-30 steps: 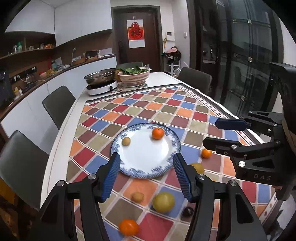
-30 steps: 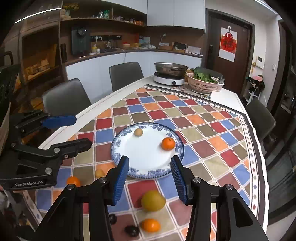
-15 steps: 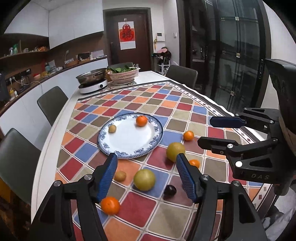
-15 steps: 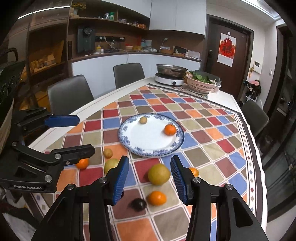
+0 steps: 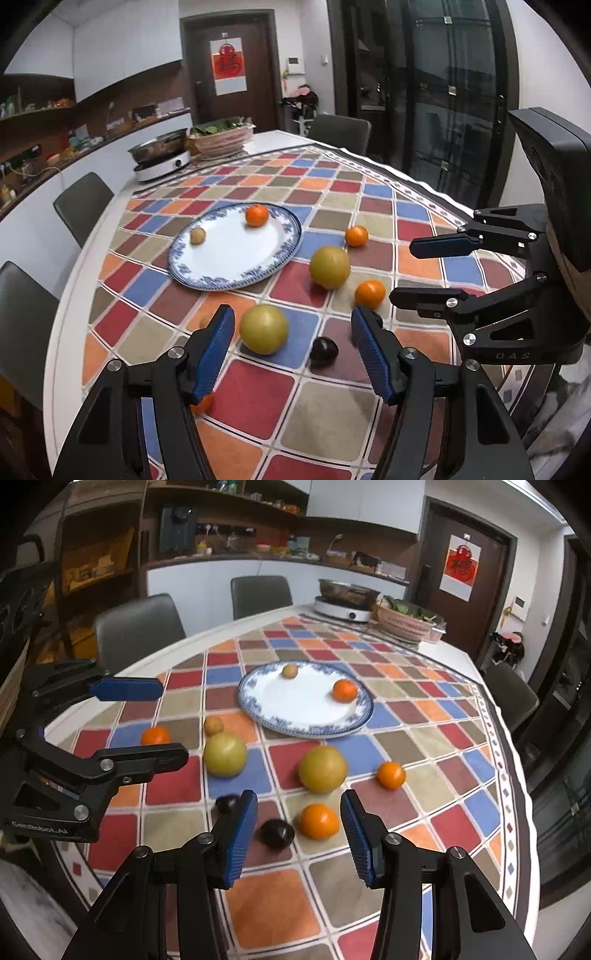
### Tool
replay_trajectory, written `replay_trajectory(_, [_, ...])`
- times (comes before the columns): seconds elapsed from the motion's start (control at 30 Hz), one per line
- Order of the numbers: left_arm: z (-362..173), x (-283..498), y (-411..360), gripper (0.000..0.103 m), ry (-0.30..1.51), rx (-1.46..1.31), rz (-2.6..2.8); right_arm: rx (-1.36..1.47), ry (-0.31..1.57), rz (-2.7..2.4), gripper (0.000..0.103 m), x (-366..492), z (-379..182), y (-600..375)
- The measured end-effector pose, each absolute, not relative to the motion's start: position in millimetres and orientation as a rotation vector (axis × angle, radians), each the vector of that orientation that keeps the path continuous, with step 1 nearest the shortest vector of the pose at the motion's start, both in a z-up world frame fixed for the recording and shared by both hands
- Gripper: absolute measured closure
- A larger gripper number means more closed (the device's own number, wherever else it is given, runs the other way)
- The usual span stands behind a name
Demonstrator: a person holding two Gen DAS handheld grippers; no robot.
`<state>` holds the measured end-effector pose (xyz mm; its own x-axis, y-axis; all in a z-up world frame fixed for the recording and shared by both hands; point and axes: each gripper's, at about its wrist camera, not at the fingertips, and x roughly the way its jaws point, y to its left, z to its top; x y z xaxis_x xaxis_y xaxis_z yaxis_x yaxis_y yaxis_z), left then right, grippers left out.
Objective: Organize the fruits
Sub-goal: 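Move the left tool to a dark plum while the right tool reaches the other dark plum, then close the left tool on its plum while the right tool grasps the other plum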
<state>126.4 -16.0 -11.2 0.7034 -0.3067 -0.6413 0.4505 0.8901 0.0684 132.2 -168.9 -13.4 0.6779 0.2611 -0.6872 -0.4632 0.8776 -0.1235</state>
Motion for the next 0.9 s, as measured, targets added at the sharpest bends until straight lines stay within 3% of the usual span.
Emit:
replay_trajectory(0.2, [-32.1,127.3,-24.9,0.040,0.697,0.288,-0.489,-0.340,0.740,0.449,0.055,129.9,-32.4,-164.7])
replay_trajectory(0.53, [-64.7,140.0,-32.3,0.056,0.777,0.327,-0.564,-0.397,0.779,0.495,0.055,135.3,-63.1,-157.9])
replay_trajectory(0.8, [-81.4,152.1,-39.4,0.063,0.822,0.348,-0.601,-0.386,0.824,0.522,0.056,143.8,-80.3,-158.4])
replay_trajectory(0.9, [-86.0,156.8,-40.0,0.065,0.842,0.340,-0.612,-0.389,0.835,0.523,0.062,146.9,-84.6,-158.4])
